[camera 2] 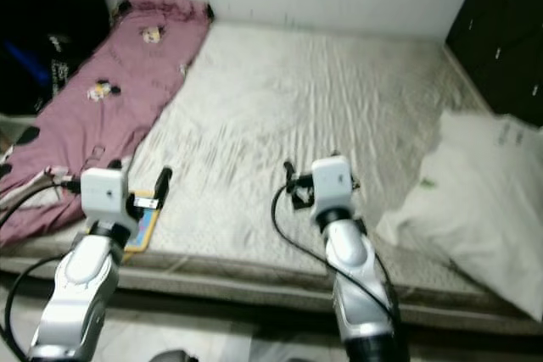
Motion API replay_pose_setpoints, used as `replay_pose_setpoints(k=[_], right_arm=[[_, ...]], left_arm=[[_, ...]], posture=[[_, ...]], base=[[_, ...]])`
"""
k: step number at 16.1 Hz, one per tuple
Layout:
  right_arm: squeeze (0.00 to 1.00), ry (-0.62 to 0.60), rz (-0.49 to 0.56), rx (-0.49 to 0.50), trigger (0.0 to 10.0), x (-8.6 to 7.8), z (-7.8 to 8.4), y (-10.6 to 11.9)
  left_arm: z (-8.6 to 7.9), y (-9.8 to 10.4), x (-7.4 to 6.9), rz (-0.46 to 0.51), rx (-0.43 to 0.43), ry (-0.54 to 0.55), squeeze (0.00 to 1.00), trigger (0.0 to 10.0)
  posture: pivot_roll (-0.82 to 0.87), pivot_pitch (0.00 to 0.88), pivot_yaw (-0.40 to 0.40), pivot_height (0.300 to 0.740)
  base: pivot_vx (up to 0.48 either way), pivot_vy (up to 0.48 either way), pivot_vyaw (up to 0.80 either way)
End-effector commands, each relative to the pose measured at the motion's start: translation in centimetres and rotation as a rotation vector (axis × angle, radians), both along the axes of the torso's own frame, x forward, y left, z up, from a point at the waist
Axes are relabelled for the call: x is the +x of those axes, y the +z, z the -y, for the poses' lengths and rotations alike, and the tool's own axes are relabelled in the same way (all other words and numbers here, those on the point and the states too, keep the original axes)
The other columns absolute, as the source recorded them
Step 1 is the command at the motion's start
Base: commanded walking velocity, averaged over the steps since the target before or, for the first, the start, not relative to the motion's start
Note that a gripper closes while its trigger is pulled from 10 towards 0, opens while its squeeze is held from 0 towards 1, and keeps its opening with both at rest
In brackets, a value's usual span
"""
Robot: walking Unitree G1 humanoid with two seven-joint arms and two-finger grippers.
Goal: Clean up the room
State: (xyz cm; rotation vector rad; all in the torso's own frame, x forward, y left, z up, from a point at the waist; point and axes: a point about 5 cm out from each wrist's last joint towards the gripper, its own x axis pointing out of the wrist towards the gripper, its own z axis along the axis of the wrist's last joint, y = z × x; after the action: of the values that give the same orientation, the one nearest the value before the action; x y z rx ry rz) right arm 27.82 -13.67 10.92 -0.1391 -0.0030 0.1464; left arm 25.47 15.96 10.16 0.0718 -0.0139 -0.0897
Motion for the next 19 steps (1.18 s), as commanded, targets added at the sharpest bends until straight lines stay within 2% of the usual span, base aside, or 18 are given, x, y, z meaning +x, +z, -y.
replay_pose_setpoints(k=[1, 7, 13, 19], right_arm=[[0.00, -0.008, -0.009, -0.005, 10.0, 0.04, 0.33, -0.14], [0.00, -0.013, -0.008, -0.004, 10.0, 0.10, 0.34, -0.12], [0.00, -0.014, -0.010, -0.005, 10.0, 0.15, 0.32, -0.18], [0.00, -0.020, -0.021, -0.001, 10.0, 0.17, 0.37, -0.35]], left_arm=[[0.23, 0.17, 0.06, 0.006, 0.005, -0.012, 0.00, 10.0], [0.32, 0.25, 0.08, 0.013, -0.010, -0.027, 0.00, 10.0], [0.38, 0.25, 0.08, 0.016, 0.017, -0.024, 0.00, 10.0], [0.40, 0.16, 0.07, 0.011, 0.019, -0.026, 0.00, 10.0]], posture=[[0.01, 0.000, -0.014, 0.740], [0.01, 0.000, -0.015, 0.740], [0.01, 0.000, -0.013, 0.740], [0.01, 0.000, -0.013, 0.740]], base=[[0.000, 0.000, 0.00], [0.000, 0.000, 0.00], [0.000, 0.000, 0.00], [0.000, -0.322, -0.19]])
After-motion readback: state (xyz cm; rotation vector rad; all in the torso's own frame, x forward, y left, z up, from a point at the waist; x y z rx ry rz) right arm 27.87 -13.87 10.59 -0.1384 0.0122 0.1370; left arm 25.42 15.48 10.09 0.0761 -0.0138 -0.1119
